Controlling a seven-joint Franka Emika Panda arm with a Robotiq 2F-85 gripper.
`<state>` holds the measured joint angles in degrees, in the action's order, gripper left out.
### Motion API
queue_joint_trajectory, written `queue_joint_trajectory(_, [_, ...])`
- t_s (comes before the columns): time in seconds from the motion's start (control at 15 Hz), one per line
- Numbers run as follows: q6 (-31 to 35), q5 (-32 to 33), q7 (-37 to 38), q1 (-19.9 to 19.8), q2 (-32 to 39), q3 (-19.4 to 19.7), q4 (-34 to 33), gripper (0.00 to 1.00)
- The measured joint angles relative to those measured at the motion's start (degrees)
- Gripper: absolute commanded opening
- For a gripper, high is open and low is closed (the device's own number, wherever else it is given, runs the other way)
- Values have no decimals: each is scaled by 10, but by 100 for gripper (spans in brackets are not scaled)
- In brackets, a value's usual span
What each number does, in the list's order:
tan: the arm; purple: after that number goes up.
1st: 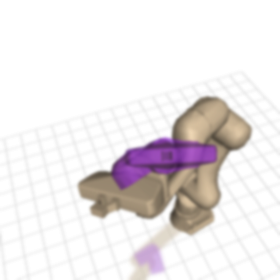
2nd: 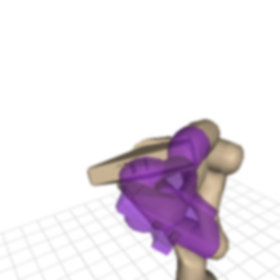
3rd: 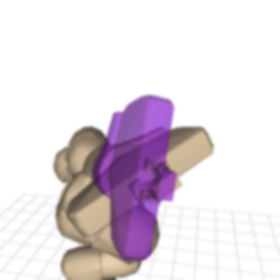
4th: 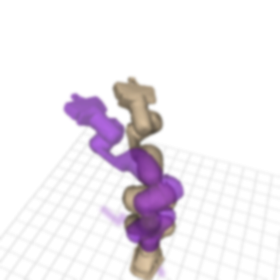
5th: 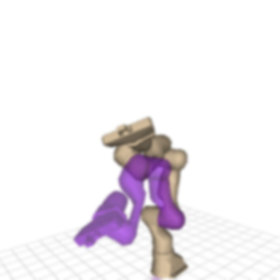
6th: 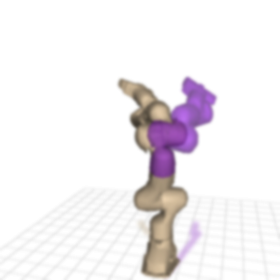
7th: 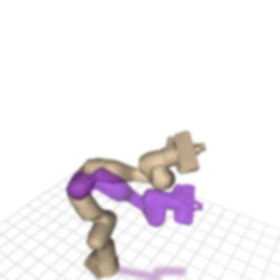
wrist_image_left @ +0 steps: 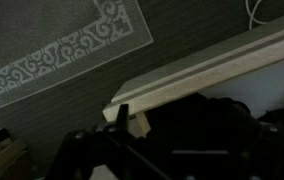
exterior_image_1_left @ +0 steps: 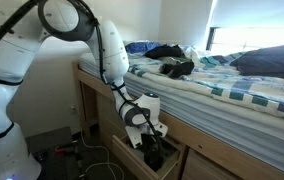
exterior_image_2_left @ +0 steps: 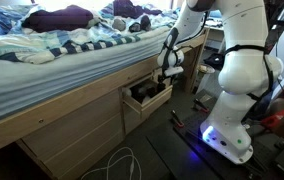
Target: Pick up the object from the open drawer and put it on the bed
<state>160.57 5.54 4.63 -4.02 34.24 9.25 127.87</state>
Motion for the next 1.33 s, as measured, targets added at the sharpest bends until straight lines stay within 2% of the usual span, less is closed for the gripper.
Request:
queue_joint_trajectory(0.73, [143, -4, 0, 3, 66, 13, -3, 100])
queue_joint_trajectory(1.0, [168, -9, 0, 6, 77, 17, -8, 100])
queue_joint_trajectory(1.33, [170, -13, 0, 10, 93, 17, -28, 100])
